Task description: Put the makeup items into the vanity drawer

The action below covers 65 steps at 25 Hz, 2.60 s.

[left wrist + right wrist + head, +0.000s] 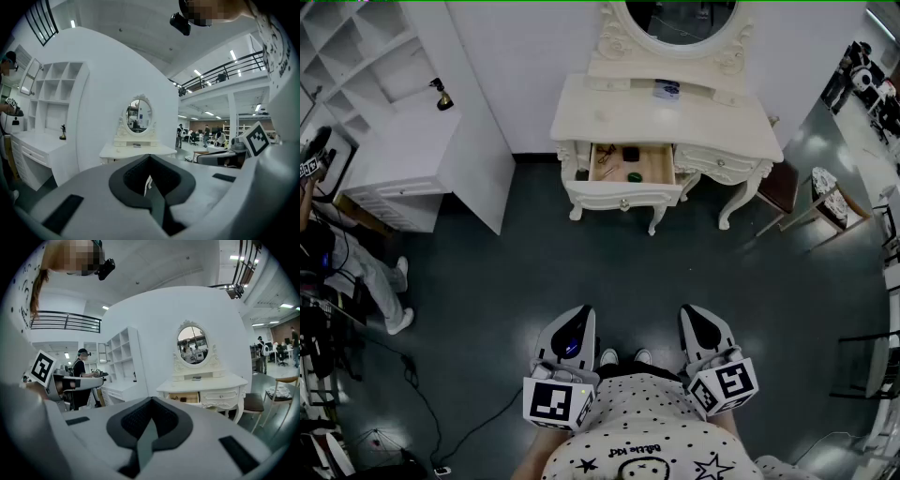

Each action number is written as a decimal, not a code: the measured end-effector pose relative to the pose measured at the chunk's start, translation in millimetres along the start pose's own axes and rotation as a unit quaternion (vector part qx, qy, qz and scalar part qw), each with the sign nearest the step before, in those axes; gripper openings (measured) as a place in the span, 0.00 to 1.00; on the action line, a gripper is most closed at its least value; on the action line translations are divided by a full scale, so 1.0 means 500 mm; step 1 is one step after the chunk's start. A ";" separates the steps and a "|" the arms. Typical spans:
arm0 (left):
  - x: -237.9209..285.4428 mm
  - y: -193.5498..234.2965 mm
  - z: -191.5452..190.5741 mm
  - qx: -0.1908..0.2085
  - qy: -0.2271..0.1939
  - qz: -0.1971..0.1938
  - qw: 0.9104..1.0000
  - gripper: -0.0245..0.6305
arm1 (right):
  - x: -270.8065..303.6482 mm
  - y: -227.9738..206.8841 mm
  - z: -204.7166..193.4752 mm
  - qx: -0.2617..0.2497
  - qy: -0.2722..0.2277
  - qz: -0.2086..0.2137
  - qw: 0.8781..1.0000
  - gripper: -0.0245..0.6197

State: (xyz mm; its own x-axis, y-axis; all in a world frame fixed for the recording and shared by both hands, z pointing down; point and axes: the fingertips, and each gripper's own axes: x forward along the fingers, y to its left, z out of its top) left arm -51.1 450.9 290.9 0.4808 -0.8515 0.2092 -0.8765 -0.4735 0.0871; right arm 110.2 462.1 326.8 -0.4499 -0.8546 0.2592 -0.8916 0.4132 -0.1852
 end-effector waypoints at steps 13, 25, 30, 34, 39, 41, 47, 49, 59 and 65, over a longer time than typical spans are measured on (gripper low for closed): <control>-0.014 0.017 0.002 -0.007 -0.007 -0.011 1.000 0.04 | 0.011 0.032 0.000 -0.003 0.002 0.003 1.000 0.04; -0.036 0.065 -0.015 -0.005 0.009 -0.037 0.999 0.04 | 0.057 0.106 -0.008 0.001 -0.010 0.021 1.000 0.04; -0.023 0.083 -0.021 -0.010 0.016 -0.031 0.999 0.04 | 0.077 0.115 -0.015 0.001 0.000 0.030 1.000 0.04; 0.016 0.091 -0.021 -0.014 0.015 -0.022 1.000 0.04 | 0.103 0.080 -0.022 0.008 0.013 0.027 1.000 0.04; 0.100 0.102 -0.003 -0.032 0.006 0.005 0.999 0.04 | 0.149 0.001 0.001 0.011 0.018 0.029 0.999 0.04; 0.138 0.100 0.008 -0.035 0.008 0.012 0.999 0.04 | 0.169 -0.040 0.021 0.010 0.018 0.025 0.999 0.04; 0.227 0.103 0.032 -0.043 -0.012 0.035 0.998 0.04 | 0.235 -0.135 0.061 0.003 0.013 0.037 0.999 0.04; 0.246 0.102 0.031 -0.051 -0.015 0.040 0.998 0.04 | 0.250 -0.156 0.067 0.001 0.011 0.040 0.999 0.04; 0.342 0.098 0.042 -0.060 -0.017 0.024 0.998 0.04 | 0.296 -0.230 0.070 0.007 0.020 0.026 0.999 0.04; 0.399 0.136 0.047 -0.061 -0.009 0.007 0.998 0.04 | 0.350 -0.247 0.072 0.013 0.028 0.011 0.999 0.04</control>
State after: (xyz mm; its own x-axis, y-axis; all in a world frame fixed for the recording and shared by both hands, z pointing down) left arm -14.3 243.6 315.6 0.4682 -0.8622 0.1933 -0.8789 -0.4320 0.2021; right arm 143.7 250.3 360.8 -0.4730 -0.8261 0.3064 -0.8797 0.4235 -0.2162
